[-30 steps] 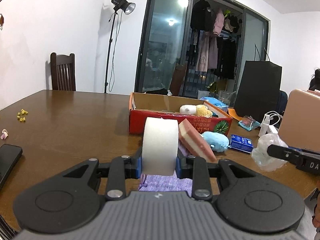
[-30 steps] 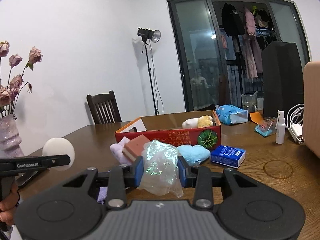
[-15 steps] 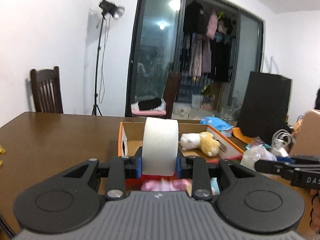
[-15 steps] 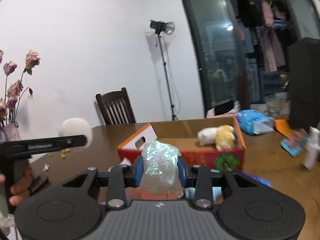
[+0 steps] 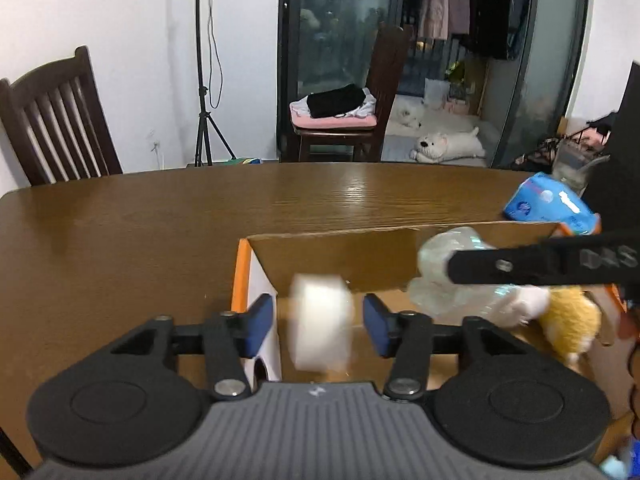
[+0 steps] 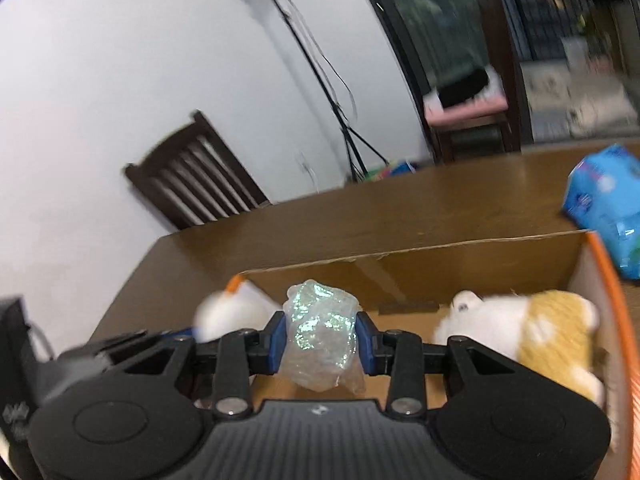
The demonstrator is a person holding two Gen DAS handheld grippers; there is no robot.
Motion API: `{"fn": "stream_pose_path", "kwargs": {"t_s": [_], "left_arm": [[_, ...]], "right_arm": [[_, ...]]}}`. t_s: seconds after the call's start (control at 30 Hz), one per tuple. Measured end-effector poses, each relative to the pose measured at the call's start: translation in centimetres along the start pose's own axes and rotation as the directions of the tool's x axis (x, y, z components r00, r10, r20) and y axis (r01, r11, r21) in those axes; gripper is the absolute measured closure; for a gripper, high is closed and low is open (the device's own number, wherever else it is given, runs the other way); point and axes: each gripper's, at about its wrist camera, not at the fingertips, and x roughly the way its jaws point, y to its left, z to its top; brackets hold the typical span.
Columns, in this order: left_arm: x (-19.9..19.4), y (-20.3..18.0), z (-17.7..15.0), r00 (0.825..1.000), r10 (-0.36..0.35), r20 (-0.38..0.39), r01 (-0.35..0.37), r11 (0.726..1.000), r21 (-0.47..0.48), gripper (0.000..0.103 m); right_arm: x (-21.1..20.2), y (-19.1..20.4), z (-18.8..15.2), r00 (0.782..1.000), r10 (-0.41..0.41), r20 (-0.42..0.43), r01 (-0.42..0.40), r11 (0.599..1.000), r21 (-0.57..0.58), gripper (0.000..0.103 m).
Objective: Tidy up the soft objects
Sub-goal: 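Lower the tape roll and plastic bag into the box and open both tools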
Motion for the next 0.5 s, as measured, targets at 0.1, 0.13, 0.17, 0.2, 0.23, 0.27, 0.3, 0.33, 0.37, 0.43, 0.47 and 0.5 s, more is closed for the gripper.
{"fn": "stream_pose_path", "kwargs": {"t_s": [0.1, 0.13, 0.17, 0.2, 0.23, 0.27, 0.3, 0.33, 0.37, 0.43, 0.47, 0.5], "left_arm": [[0.3, 0.4, 0.4, 1.000, -0.001, 0.020, 0.001, 1.000, 0.005, 0.047], [0.2, 0.7, 0.5, 1.000, 0.003, 0.028, -0.003, 1.000, 0.001, 0.046], [0.1, 0.8, 0.8, 0.999, 0.004, 0.034, -0.004, 1.000, 0.003, 0.045], [-0.1, 0.9, 0.9, 0.999, 0.001, 0.040, -0.002, 1.000, 0.009, 0.044], [-0.2, 0.9, 1.1, 0.999, 0.007, 0.045, -0.008, 1.000, 0.009, 0.043], [-0.4, 0.9, 1.3, 0.999, 0.017, 0.049, -0.017, 1.000, 0.008, 0.043], [-0.9, 0.9, 1.4, 0.998, 0.022, 0.053, -0.022, 1.000, 0.009, 0.043], [-1.5, 1.0, 1.4, 0.998, 0.024, 0.058, -0.025, 1.000, 0.008, 0.043], [-2.1, 0.8, 1.4, 0.998, 0.026, 0.064, -0.027, 1.000, 0.007, 0.043], [-3.8, 0.7, 1.5, 0.996, 0.029, 0.081, -0.030, 0.999, 0.012, 0.042], [-5.0, 0.6, 1.5, 0.995, 0.034, 0.093, -0.035, 0.999, 0.017, 0.041], [-6.0, 0.5, 1.6, 0.994, 0.036, 0.105, -0.039, 0.999, 0.022, 0.040]], "right_arm": [[2.5, -0.1, 0.8, 1.000, -0.017, -0.022, 0.017, 1.000, 0.004, 0.051], [3.0, -0.1, 0.9, 1.000, -0.015, -0.022, 0.015, 1.000, -0.001, 0.049], [3.1, 0.0, 1.0, 1.000, -0.019, -0.016, 0.018, 1.000, -0.009, 0.049], [3.1, 0.1, 1.1, 1.000, -0.026, -0.007, 0.026, 0.999, -0.019, 0.049], [3.1, 0.1, 1.3, 0.999, -0.033, 0.001, 0.033, 0.999, -0.025, 0.049], [2.8, 0.0, 1.5, 0.999, -0.037, 0.007, 0.037, 0.999, -0.026, 0.049], [2.3, 0.1, 1.6, 0.999, -0.038, 0.013, 0.038, 0.999, -0.026, 0.049], [1.6, 0.2, 1.7, 0.999, -0.037, 0.022, 0.038, 0.999, -0.028, 0.049], [0.9, 0.1, 1.6, 0.999, -0.039, 0.031, 0.040, 0.999, -0.031, 0.049], [-1.3, 0.2, 1.5, 0.997, -0.048, 0.054, 0.051, 0.998, -0.044, 0.049], [-2.7, 0.3, 1.4, 0.997, -0.052, 0.064, 0.056, 0.997, -0.053, 0.049], [-4.1, 0.4, 1.3, 0.996, -0.056, 0.073, 0.061, 0.996, -0.063, 0.049]]}}
